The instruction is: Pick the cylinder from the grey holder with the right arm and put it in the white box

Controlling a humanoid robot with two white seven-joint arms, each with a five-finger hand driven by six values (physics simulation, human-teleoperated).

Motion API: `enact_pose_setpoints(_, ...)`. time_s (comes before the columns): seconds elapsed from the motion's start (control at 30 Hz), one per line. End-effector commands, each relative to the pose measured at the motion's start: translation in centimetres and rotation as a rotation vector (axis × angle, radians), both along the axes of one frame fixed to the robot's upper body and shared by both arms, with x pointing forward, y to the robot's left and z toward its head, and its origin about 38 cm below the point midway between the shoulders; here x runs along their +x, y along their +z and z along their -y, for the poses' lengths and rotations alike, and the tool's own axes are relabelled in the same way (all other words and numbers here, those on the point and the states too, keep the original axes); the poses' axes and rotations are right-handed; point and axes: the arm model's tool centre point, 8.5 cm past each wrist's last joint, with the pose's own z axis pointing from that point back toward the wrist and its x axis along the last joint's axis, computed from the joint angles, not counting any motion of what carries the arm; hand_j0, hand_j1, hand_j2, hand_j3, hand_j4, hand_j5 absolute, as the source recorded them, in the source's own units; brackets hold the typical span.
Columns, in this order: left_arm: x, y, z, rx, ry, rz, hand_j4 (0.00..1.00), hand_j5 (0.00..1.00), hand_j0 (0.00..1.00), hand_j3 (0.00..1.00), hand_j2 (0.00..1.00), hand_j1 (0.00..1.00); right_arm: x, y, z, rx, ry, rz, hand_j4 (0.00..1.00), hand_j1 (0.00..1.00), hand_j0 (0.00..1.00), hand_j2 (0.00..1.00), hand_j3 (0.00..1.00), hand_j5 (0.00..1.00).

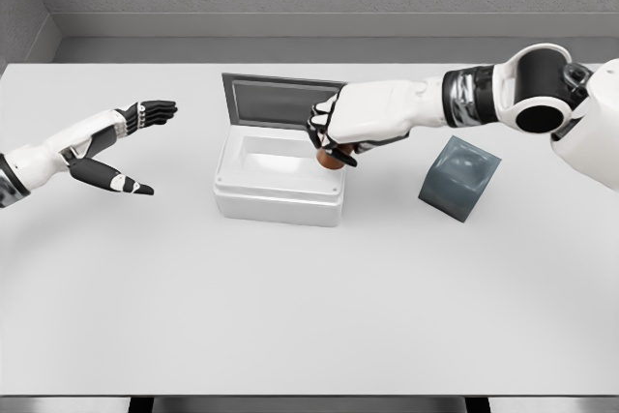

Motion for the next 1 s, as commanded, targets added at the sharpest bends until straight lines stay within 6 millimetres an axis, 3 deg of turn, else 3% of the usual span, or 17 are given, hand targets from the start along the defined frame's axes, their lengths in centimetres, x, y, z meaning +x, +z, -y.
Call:
enact_pose_setpoints(0.0, 0.0, 0.0, 0.1, -0.007, 0.0, -0.002, 1.0, 1.0, 1.0, 1.0, 1.0, 1.0, -0.1, -0.3, -0.5, 0.002, 0.007, -0.011, 0.16, 0.16, 0.16, 0.16, 0.16, 0.16)
enact_pose_setpoints(0.37, 0.0, 0.0, 0.1, -0.007, -0.002, -0.002, 1.0, 1.0, 1.0, 1.0, 1.0, 1.0, 0.5, -0.3, -0.2, -0.011, -0.013, 0.002, 0.18, 0.18, 0.18, 0.18, 0.18, 0.18)
enact_pose_setpoints(0.4, -0.1, -0.1, 0.1, -0.007, -0.002, -0.003, 1.0, 1.0, 1.0, 1.0, 1.0, 1.0, 0.4, -0.2, -0.5, -0.01, -0.005, 0.003, 0.28, 0.28, 0.28, 0.28, 0.28, 0.28)
enact_pose_setpoints(0.43, -0.1, -0.1, 0.1, -0.005, -0.008, -0.005, 1.0, 1.0, 1.0, 1.0, 1.0, 1.0, 0.3, -0.3, -0.5, -0.01, -0.003, 0.003, 0.6, 0.6, 0.6, 0.6, 0.6, 0.6)
enact_pose_setpoints(0.47, -0.1, 0.0, 0.2, -0.003, -0.013, -0.006, 1.0, 1.0, 1.0, 1.0, 1.0, 1.0, 0.3, -0.1, -0.6, -0.008, 0.0, 0.007, 1.0, 1.0, 1.0, 1.0, 1.0, 1.0)
enact_pose_setpoints(0.7, -0.1, -0.1, 0.2, -0.003, -0.015, -0.007, 1.0, 1.0, 1.0, 1.0, 1.0, 1.0, -0.5, 1.7, -1.5, 0.007, 0.044, 0.05, 1.0, 1.0, 1.0, 1.0, 1.0, 1.0)
enact_pose_setpoints(0.8, -0.2, -0.2, 0.3, -0.003, -0.02, -0.01, 1.0, 1.0, 1.0, 1.0, 1.0, 1.0, -1.4, 7.2, -1.3, 0.111, 0.069, 0.171, 1.0, 1.0, 1.0, 1.0, 1.0, 1.0)
enact_pose_setpoints(0.9, -0.1, -0.1, 0.2, -0.002, -0.018, -0.009, 1.0, 1.0, 1.0, 1.0, 1.0, 1.0, -2.3, 11.4, -0.6, 0.191, 0.085, 0.271, 1.0, 1.0, 1.0, 1.0, 1.0, 1.0)
enact_pose_setpoints(0.93, -0.2, -0.2, 0.2, -0.002, -0.018, -0.01, 1.0, 1.0, 1.0, 1.0, 1.0, 1.0, -2.3, 12.6, 0.6, 0.212, 0.065, 0.299, 1.0, 1.0, 1.0, 1.0, 1.0, 1.0)
enact_pose_setpoints(0.97, -0.2, -0.2, 0.2, -0.002, -0.018, -0.01, 1.0, 1.0, 1.0, 1.0, 1.0, 1.0, -2.2, 12.4, 1.2, 0.204, 0.051, 0.295, 1.0, 1.0, 1.0, 1.0, 1.0, 1.0)
